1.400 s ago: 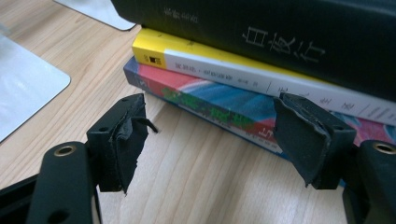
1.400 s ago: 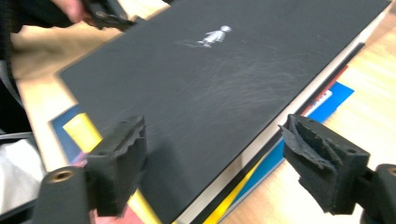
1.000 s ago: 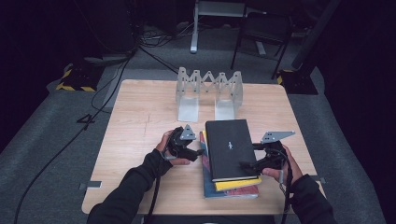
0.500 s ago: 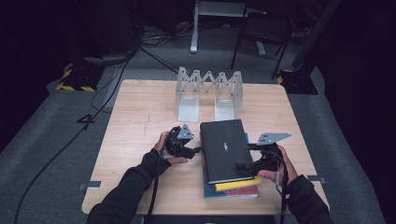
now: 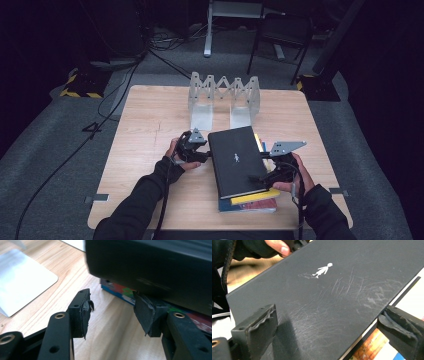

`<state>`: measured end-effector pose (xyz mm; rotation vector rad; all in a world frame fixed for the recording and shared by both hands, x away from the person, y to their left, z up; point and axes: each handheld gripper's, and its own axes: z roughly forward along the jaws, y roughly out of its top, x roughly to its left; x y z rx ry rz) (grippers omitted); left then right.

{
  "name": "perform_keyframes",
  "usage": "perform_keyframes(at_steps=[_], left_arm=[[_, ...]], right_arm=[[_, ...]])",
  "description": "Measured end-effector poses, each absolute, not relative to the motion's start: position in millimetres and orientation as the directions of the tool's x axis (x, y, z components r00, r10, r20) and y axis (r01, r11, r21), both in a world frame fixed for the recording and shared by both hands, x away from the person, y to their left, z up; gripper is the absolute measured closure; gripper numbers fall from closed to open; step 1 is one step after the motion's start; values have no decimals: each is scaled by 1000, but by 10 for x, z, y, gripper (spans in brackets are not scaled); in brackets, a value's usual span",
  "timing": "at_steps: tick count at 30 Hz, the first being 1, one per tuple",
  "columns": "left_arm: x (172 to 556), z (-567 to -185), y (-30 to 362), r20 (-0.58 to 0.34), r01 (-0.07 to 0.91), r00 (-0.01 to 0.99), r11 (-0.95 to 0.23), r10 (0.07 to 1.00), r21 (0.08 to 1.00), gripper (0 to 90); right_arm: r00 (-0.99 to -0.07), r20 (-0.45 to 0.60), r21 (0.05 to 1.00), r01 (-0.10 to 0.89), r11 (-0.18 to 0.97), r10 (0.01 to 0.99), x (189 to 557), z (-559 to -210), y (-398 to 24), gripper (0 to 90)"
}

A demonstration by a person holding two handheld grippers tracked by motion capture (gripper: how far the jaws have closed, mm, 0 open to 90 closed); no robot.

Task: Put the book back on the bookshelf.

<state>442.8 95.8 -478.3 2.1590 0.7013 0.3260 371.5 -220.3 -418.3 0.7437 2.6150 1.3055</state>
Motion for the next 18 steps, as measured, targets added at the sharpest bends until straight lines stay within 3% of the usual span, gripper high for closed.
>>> perform_keyframes(at_steps=[5,14,18], left_arm=[[4463,-4774,1017,-4,347,820,-492,572,799,482],[4589,-4582,1142,-47,305,825,-375,563,875,624],[4615,-4445,1154,-33,290,823,-370,567,883,625]], right_arm=[[-881,68,795,332,507,469,3724,-4163,-2169,42],[-886,-53,819,225,527,461,3793,-4069,-2102,50],[-874,-93,838,189,511,476,3784,-4012,-2086,112]])
